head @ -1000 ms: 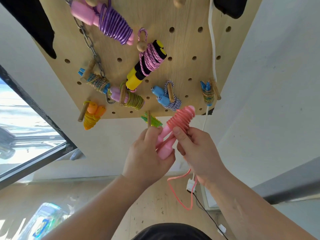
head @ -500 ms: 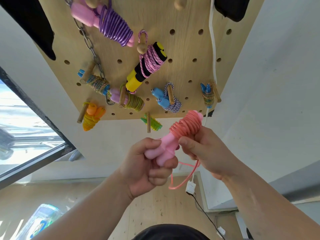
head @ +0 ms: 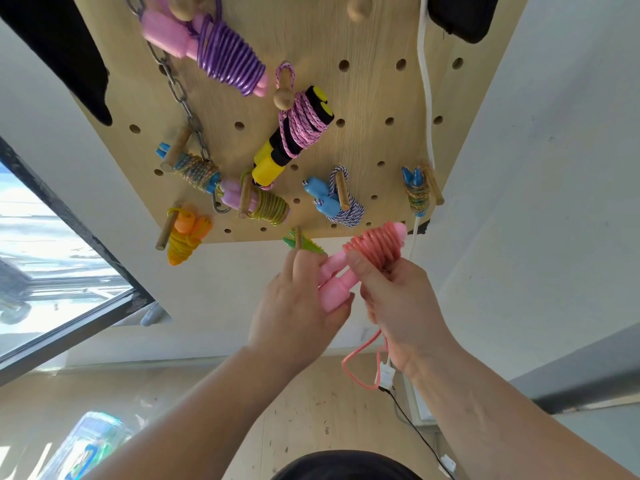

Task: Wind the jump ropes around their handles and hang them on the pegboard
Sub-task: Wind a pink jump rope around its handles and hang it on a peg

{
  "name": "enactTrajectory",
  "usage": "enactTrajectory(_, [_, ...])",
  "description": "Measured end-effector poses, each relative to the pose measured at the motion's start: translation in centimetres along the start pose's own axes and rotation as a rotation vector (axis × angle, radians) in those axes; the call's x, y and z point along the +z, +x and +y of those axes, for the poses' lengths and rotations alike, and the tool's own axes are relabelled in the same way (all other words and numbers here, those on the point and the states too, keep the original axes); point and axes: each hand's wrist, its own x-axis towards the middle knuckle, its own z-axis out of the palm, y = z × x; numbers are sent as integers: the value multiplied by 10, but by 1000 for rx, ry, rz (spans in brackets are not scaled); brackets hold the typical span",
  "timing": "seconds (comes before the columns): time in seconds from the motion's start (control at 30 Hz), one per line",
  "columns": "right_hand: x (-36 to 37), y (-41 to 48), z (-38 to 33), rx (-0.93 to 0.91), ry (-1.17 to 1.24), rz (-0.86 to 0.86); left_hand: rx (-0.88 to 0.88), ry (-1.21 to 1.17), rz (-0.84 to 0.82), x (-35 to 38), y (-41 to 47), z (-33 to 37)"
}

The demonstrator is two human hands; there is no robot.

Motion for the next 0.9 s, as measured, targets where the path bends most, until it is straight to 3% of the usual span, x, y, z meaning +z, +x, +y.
enactTrajectory(0.1, [-5, -1, -2, -39, 2, -76, -49, 0, -18, -12, 7, -3])
enactTrajectory(0.23, [-18, -4, -6, -84, 20, -220, -275, -375, -148, -24, 12, -1])
enactTrajectory(0.43, [-31, -2, 12, 143, -12, -291, -678, -1007, -156, -24, 10, 18])
enactTrajectory(0.6, [-34, -6, 22, 75, 280, -426, -889, -1401, -422, -30, 11, 23])
enactTrajectory(0.8, [-41, 14, 14, 23, 216, -485, -1028, -1678, -622, -25, 7, 16])
enactTrajectory(0.9, [-45, 16, 12, 0, 195, -645, -1033, -1853, -800, -15, -5, 1])
